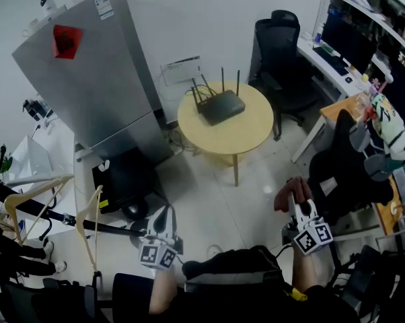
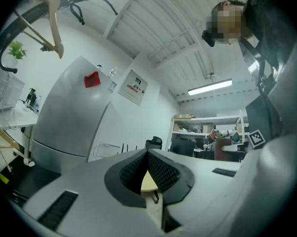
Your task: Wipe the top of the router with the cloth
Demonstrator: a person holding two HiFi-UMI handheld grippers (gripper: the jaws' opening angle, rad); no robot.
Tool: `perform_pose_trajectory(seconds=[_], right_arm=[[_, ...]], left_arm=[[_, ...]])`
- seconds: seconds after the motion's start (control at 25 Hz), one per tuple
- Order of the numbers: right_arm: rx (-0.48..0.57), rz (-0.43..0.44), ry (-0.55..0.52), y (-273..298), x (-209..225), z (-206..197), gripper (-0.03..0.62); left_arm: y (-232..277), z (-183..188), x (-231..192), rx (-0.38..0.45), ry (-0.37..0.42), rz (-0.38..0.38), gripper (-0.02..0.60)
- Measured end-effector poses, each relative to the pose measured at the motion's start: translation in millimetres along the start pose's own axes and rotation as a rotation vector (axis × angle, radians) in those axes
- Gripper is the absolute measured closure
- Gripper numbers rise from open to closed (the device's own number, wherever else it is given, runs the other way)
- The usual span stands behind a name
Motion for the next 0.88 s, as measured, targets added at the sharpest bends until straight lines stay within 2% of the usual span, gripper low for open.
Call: perform_pose_trajectory(seconds=[0.12, 0.24, 0.36, 0.48, 0.64, 0.88], right_arm=[[-0.012, 0.027, -0.023, 16, -16, -9, 0.534], [-0.017, 0.037, -0.034, 32, -19, -9, 0.534], [-0.029, 0.066, -0.045, 53, -14, -9, 0.534], [-0.046, 0.131, -0.077, 82, -7, -6, 0.534], [-0.043, 0.204, -0.102, 115, 17, 6, 0.534], [-0.055, 0.267, -0.098, 164, 78, 32, 0.534]], left_arm=[[-1, -3, -20, -0.030, 0.016, -0.002, 0.584], [2, 0, -33, -0.025, 0.012, 0.017, 0.584], [12, 1, -35, -0.031, 0.016, 0.025, 0.584], [33, 7, -29, -0.019, 0.039, 0.025, 0.584], [67, 12, -11, -0.004, 0.080, 0.067, 0.584], [123, 21, 14, 0.035, 0.122, 0.123, 0.584]])
Point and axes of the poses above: the fingertips, and each gripper's own axes: y forward along the fingers, x to its right, z out of its top, the point moved 1 cm from there along -y, backward along the fingers, and after that the axes turned 4 degrees about y, right-handed, at the moved point
